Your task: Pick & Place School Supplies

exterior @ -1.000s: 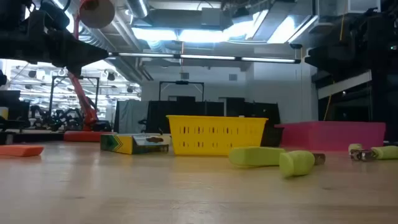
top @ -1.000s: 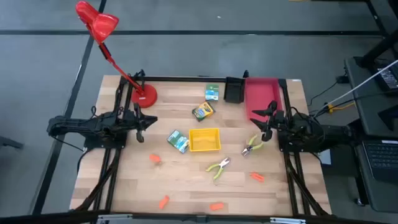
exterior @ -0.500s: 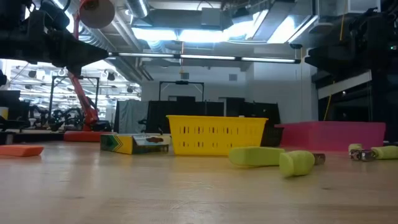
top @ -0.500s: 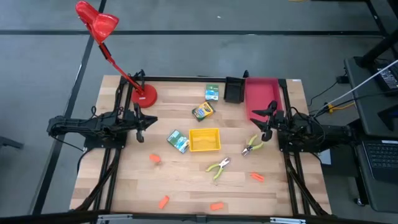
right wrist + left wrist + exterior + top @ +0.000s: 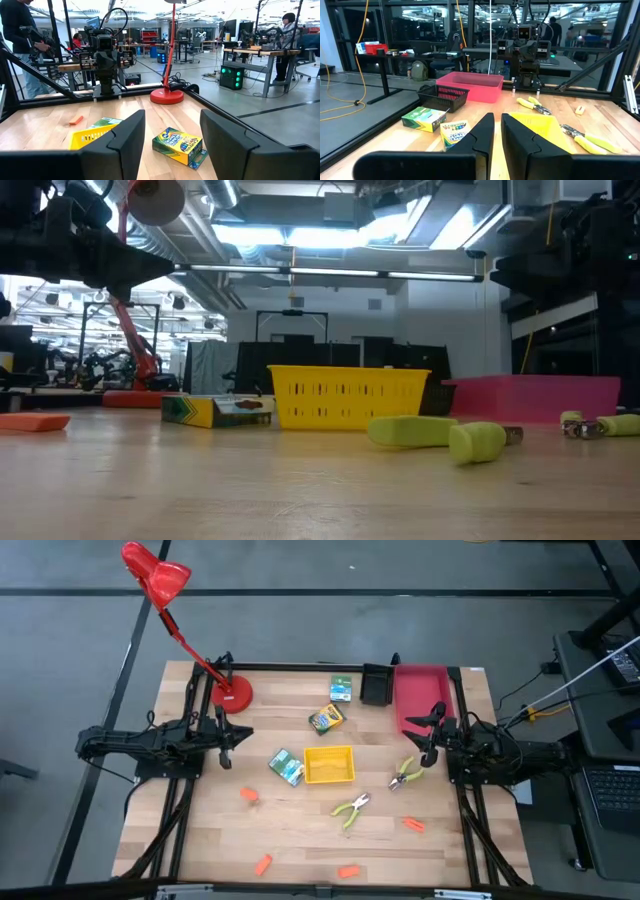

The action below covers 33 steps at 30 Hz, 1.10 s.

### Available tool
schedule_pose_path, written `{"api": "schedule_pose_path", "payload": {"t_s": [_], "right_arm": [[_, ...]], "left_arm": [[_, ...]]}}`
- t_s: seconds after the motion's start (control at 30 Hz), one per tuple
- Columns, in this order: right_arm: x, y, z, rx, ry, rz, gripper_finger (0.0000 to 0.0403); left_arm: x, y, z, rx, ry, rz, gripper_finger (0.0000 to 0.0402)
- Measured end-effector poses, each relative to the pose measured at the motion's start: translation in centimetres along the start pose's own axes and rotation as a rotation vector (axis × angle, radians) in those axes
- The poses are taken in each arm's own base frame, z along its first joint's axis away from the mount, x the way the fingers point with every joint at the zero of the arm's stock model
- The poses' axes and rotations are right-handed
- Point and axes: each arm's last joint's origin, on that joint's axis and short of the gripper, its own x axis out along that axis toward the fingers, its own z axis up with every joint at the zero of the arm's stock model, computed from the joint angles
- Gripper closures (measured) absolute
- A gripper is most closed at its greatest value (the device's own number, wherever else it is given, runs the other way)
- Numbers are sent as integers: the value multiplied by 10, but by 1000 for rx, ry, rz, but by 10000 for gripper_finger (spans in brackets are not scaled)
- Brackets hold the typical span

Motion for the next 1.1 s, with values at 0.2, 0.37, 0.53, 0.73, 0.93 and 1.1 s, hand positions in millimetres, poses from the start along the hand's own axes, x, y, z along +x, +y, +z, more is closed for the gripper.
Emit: {"api": "schedule_pose_path", "payload": {"t_s": [0.2, 0.37, 0.53, 0.73, 0.93, 1.1], "right_arm": [[0, 0, 0, 0, 0, 0, 207], [0, -1, 7, -46, -74, -26, 207], [-1, 1, 15, 672, -132, 81, 207], [8, 2, -12, 1270, 124, -87, 207], [15, 4, -29, 1569, 271, -236, 207], [18, 2, -36, 1603, 225, -368, 207]], "left_arm": [[0, 0, 0, 0, 0, 0, 370], [0, 0, 0, 0, 0, 0, 370], [0, 0, 0, 0, 0, 0, 370], [0, 0, 0, 0, 0, 0, 370], [0, 0, 0, 0, 0, 0, 370], [0, 0, 0, 0, 0, 0, 370]]}}
